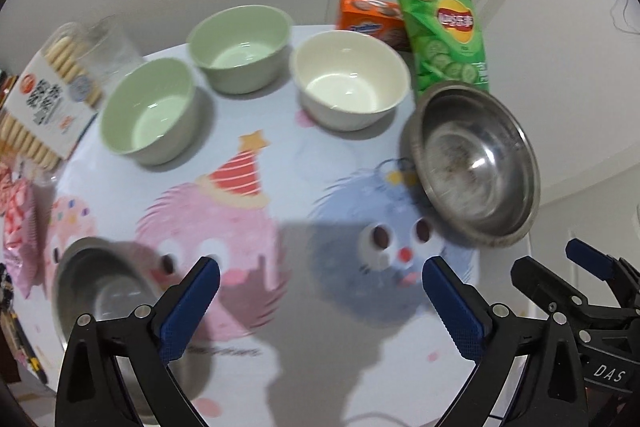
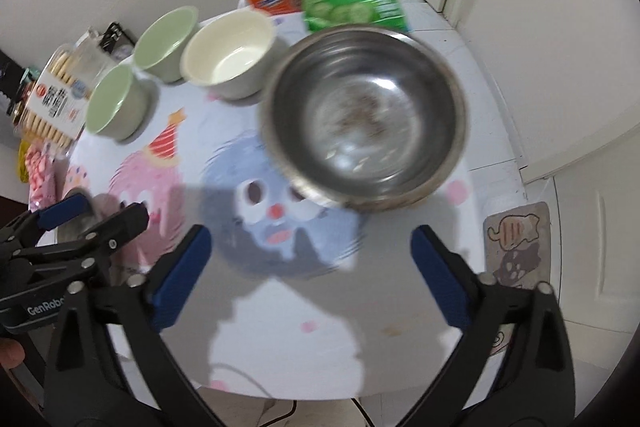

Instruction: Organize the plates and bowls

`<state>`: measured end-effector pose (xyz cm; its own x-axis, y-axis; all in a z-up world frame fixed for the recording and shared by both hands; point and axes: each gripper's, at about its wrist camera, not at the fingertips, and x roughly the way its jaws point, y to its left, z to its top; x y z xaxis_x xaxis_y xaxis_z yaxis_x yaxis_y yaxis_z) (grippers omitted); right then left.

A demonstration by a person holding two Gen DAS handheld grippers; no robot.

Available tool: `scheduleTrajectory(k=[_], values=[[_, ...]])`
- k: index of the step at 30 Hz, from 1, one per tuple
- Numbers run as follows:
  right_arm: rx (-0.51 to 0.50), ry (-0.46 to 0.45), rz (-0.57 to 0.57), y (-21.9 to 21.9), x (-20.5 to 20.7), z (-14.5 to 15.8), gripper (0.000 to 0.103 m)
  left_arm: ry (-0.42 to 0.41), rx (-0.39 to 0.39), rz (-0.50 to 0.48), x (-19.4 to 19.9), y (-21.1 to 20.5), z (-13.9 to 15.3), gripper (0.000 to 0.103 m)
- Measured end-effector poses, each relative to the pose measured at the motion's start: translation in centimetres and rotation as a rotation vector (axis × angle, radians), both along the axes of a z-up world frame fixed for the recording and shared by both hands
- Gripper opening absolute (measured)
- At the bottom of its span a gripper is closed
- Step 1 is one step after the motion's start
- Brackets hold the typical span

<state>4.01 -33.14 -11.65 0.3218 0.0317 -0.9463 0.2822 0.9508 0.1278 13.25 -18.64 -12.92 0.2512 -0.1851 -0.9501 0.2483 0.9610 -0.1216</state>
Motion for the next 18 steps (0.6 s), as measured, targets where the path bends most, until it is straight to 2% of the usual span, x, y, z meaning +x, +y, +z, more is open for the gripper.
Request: scheduleTrajectory(k=[7, 18], values=[[-0.012, 0.019, -0.033, -5.7, 1.3, -1.1, 0.101, 0.031, -0.017, 0.047, 2.3, -4.2, -1.6, 0.103], [0.019, 0.08, -0.017, -10.2, 4.4, -4.9, 0.101, 0.107, 0.026, 0.081, 4.2, -8.1, -5.5, 0.103]])
